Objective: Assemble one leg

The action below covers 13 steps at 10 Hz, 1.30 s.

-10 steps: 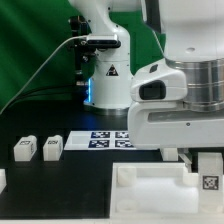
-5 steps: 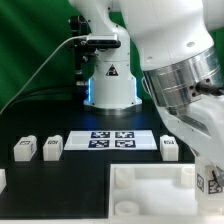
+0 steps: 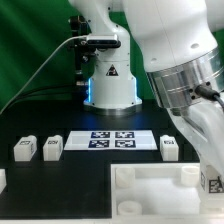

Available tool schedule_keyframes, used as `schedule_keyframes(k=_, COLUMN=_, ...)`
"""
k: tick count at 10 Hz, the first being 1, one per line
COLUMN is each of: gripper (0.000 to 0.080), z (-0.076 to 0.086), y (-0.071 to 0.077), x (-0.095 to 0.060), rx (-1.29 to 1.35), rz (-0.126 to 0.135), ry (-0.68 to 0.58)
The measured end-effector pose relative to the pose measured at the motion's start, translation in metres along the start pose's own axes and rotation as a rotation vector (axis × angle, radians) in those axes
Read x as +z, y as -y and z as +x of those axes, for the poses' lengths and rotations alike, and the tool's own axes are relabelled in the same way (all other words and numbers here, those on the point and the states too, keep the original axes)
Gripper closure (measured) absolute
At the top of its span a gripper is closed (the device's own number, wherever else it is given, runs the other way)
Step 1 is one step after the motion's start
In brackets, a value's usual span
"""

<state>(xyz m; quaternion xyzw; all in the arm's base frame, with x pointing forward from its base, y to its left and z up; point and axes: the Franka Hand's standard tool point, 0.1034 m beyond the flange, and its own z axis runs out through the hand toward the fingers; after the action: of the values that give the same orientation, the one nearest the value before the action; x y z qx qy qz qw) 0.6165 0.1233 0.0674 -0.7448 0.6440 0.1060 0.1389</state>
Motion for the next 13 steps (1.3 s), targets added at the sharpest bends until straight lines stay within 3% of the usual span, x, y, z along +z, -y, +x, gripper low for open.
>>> schedule_keyframes(k=2, gripper=0.0162, z=0.006, y=-0.007, x=-0.001, rx=-0.345, rz=-0.034, ry=-0.033)
schedule_keyframes(k=3, gripper=0.0152, z=0.005, y=-0.005, x=-0.003, rx=-0.575, rz=-0.074, ry=-0.083)
schedule_keyframes(k=5, gripper=0.0151, z=0.007, y=-0.005, x=-0.002, rx=-0.813, rz=-0.087, ry=-0.08)
schedule_keyframes(k=7, gripper=0.0151, z=0.001, y=-0.001, x=-0.001, rx=-1.038, rz=-0.13, ry=-0.14)
schedule_keyframes(k=10, gripper=0.0151, z=-0.005, y=0.013, x=-0.004, rx=-1.42, rz=-0.153, ry=-0.206)
schedule_keyframes(k=11, gripper=0.0151, z=-0.005, y=0.013, x=-0.004, rx=-1.387, rz=-0.145, ry=-0.205)
schedule_keyframes(k=13, gripper=0.0412, z=-0.006, y=0.013, x=-0.003, rx=-1.32, rz=-0.133, ry=-0.203)
